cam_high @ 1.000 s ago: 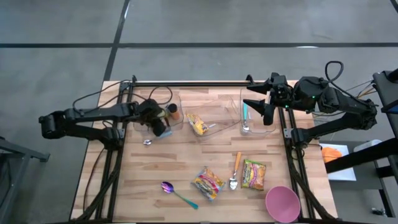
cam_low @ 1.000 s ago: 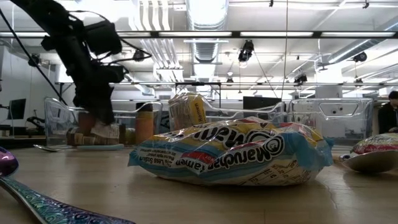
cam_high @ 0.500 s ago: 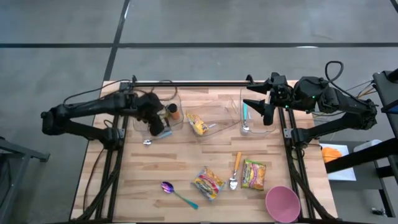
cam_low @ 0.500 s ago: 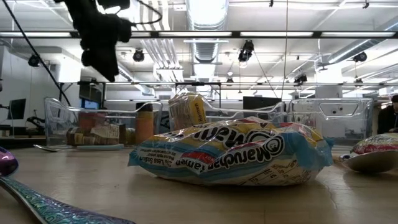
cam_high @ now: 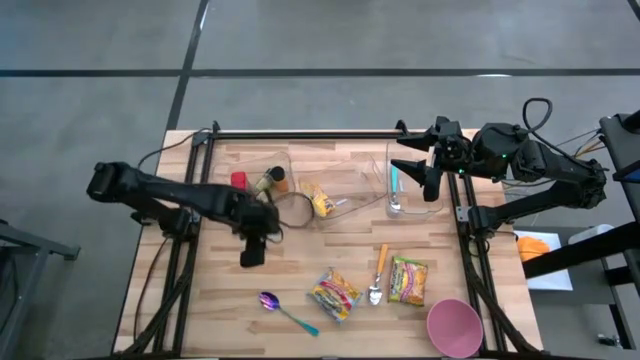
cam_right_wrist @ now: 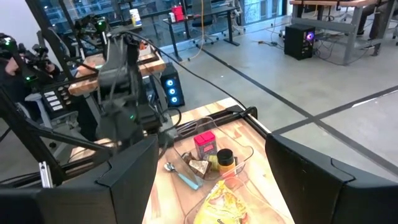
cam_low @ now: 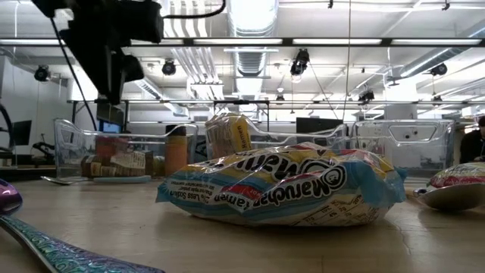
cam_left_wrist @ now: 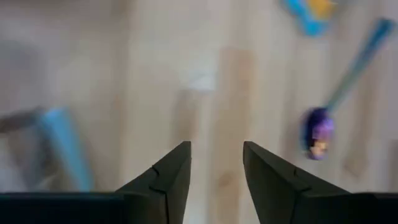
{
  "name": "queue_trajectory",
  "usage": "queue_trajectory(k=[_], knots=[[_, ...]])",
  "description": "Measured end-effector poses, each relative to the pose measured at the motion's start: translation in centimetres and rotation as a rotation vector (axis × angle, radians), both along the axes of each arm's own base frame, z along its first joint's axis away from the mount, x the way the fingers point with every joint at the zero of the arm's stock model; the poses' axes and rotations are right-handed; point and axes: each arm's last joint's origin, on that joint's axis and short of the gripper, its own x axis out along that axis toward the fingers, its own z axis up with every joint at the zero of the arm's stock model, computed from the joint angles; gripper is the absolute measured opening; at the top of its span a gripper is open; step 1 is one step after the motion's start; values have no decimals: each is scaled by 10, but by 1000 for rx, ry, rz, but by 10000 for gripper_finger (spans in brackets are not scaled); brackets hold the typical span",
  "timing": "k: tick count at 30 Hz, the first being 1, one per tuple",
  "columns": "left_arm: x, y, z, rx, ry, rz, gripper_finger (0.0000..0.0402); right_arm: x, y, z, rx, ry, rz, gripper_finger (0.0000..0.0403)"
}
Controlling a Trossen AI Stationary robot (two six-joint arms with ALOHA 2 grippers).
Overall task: Pick & Place Food Item
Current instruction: Adjust the left transparent bin
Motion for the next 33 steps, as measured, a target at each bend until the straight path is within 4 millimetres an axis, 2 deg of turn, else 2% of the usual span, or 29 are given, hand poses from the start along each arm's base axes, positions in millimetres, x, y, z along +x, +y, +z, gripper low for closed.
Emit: queue_trajectory(k=[6, 9, 14, 21, 33], knots=[[12, -39, -10, -80, -81, -276, 154, 0, 0, 0, 7, -2, -1, 292], [13, -42, -18, -32, -21, -210, 154, 0, 0, 0, 17, -4, -3, 292], [10, -29, -34, 32, 69, 117, 154, 0, 0, 0, 46, -11, -8, 292], [-17, -9, -75, 53, 213, 353, 154, 0, 0, 0, 50, -11, -8, 292], [-57, 27, -73, 64, 120, 561, 150, 0, 0, -1, 28, -3, -4, 292]])
